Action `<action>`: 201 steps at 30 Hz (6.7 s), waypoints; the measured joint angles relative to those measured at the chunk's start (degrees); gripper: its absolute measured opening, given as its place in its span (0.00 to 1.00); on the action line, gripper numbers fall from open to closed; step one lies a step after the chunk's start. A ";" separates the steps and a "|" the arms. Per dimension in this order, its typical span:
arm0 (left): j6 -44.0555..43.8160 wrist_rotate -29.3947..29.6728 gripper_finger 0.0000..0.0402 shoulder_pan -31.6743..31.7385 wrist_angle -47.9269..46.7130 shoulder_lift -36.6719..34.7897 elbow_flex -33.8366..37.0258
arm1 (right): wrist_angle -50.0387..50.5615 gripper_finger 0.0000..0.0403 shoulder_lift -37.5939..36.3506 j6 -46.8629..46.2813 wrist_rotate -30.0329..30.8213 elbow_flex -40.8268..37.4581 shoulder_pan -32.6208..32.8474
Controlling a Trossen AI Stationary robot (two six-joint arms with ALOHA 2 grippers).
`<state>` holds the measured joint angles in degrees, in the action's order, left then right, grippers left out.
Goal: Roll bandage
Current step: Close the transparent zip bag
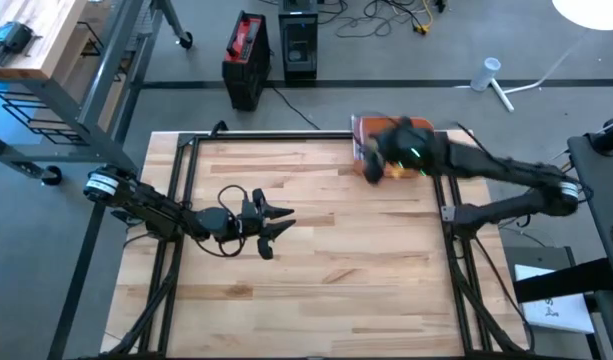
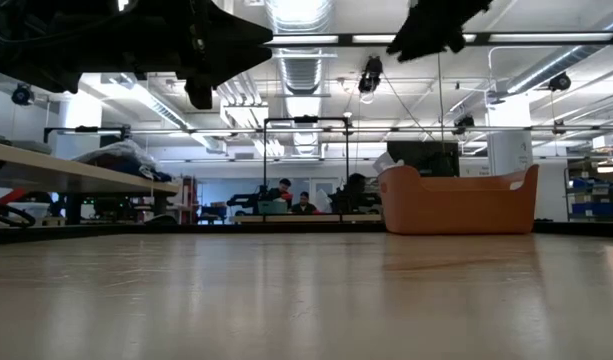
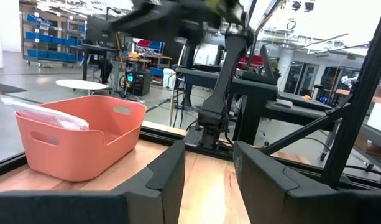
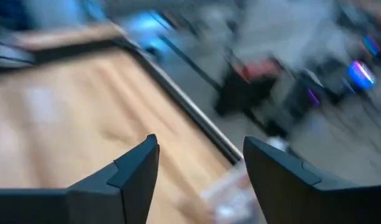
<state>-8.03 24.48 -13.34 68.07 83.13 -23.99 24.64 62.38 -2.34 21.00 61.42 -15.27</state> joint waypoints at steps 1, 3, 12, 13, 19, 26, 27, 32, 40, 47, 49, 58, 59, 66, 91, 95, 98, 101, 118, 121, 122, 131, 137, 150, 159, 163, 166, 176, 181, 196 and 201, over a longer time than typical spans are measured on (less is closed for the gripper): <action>-0.01 0.01 0.32 0.00 -0.01 0.00 -0.08 | -3.44 0.56 -3.09 1.36 -0.01 -3.38 3.02; 0.01 -0.02 0.34 0.00 0.03 -0.01 -0.55 | -10.65 0.55 -8.50 3.48 -0.28 -10.25 8.63; 0.02 0.01 0.39 0.12 -0.02 0.56 -2.04 | -21.61 0.44 -18.02 -5.56 14.37 -28.39 12.31; 0.01 0.01 0.39 0.23 -0.13 0.89 -2.31 | -21.67 0.43 -17.28 -7.22 17.21 -28.49 11.39; 0.02 0.01 0.42 0.28 -0.34 1.44 -4.89 | -16.52 0.37 -7.74 -17.21 17.46 -23.31 0.69; 0.04 -0.62 0.45 0.21 -6.92 1.37 -7.33 | -6.31 0.43 7.74 -21.64 4.82 -11.71 -12.58; 0.37 -1.90 0.46 0.21 -8.18 1.12 -7.57 | -5.72 0.45 9.87 -21.62 2.20 -10.36 -14.02; 3.79 -7.05 0.46 0.15 -13.20 -1.71 -8.28 | -2.04 0.53 20.11 -22.03 -3.45 -2.85 -18.86; 2.56 -9.31 0.41 0.00 -26.79 -10.30 -8.24 | 10.50 0.55 31.57 -23.21 -3.47 9.05 -21.52; 2.16 -10.54 0.37 -0.71 -31.18 -13.95 -7.24 | 12.97 0.41 34.16 -19.92 -3.73 13.62 -21.52; 2.16 -10.55 0.35 -0.94 -31.20 -13.97 -7.12 | 13.12 0.33 34.28 -19.54 -5.07 13.85 -21.52; 1.94 -10.55 0.29 -1.90 -30.73 -12.55 -7.08 | 16.57 0.02 34.15 -18.82 -5.99 13.73 -22.18; 1.85 -10.55 0.29 -1.90 -30.75 -12.55 -7.08 | 16.70 0.03 34.15 -18.82 -5.99 13.71 -22.22; 1.50 -10.55 0.30 -1.88 -30.71 -12.61 -7.08 | 19.54 0.07 31.45 -13.58 -6.03 14.59 -21.65; 1.50 -8.58 0.55 3.24 -48.52 -4.22 -29.08 | 34.03 0.00 16.23 1.71 -13.67 22.69 21.96; 4.96 -8.58 0.60 3.23 -57.56 0.19 -37.37 | 32.61 0.00 19.12 1.90 -13.49 22.68 24.85; 6.10 -8.61 0.62 3.23 -65.46 3.77 -43.15 | 32.25 0.00 20.65 2.10 -13.51 22.69 26.63; 6.54 -8.62 0.63 3.28 -71.74 7.95 -47.99 | 31.01 0.00 21.42 2.90 -13.49 22.69 27.87; 7.55 -8.58 0.14 3.28 -82.12 16.20 -58.49 | 27.78 0.04 21.62 1.94 -11.55 22.77 29.51; 6.49 -8.65 0.03 3.26 -82.23 16.16 -58.49 | 27.41 0.07 21.14 1.94 -11.36 22.77 30.45; 6.40 -8.66 0.03 3.26 -82.50 15.95 -58.49 | 27.07 0.08 20.72 1.94 -11.32 22.76 30.84; 2.99 -8.12 0.00 1.27 -83.64 11.89 -55.70 | 26.17 0.20 14.37 -1.20 5.44 21.24 39.40; 2.55 -5.28 0.00 -1.86 -82.68 7.23 -52.82 | 22.10 0.27 10.66 -7.20 10.68 13.23 45.19; 2.53 -4.91 0.00 -4.63 -71.91 -0.20 -44.81 | 7.31 0.25 10.11 -3.97 18.06 6.04 46.41; 2.77 -5.61 0.00 -4.63 -66.59 -2.08 -41.45 | 6.08 0.12 10.15 -3.55 18.05 5.61 46.39; 2.77 -5.61 0.00 -4.63 -66.59 -1.99 -41.50 | 5.71 0.06 10.15 -2.87 18.07 5.58 46.39; 2.77 -5.61 0.00 -4.63 -66.60 -1.95 -41.59 | 3.94 0.03 10.17 -1.80 18.07 5.56 46.38; 2.77 -8.37 0.00 -4.68 -66.60 -1.86 -41.48 | 1.55 0.01 10.17 0.06 18.05 5.54 46.37; 3.33 -9.03 0.00 -4.70 -66.60 -1.86 -41.48 | 1.33 0.01 10.17 1.23 18.01 5.54 46.37; 7.26 -9.11 0.28 -3.52 -66.87 -1.77 -42.02 | 1.62 0.00 10.18 3.79 15.16 4.75 45.64; 6.81 -10.19 0.40 -1.64 -66.57 -0.12 -42.03 | 1.55 0.00 10.21 3.43 13.03 2.50 43.70</action>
<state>-1.22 14.30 -14.98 1.51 83.02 -66.02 26.20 72.59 1.08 34.02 63.92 28.43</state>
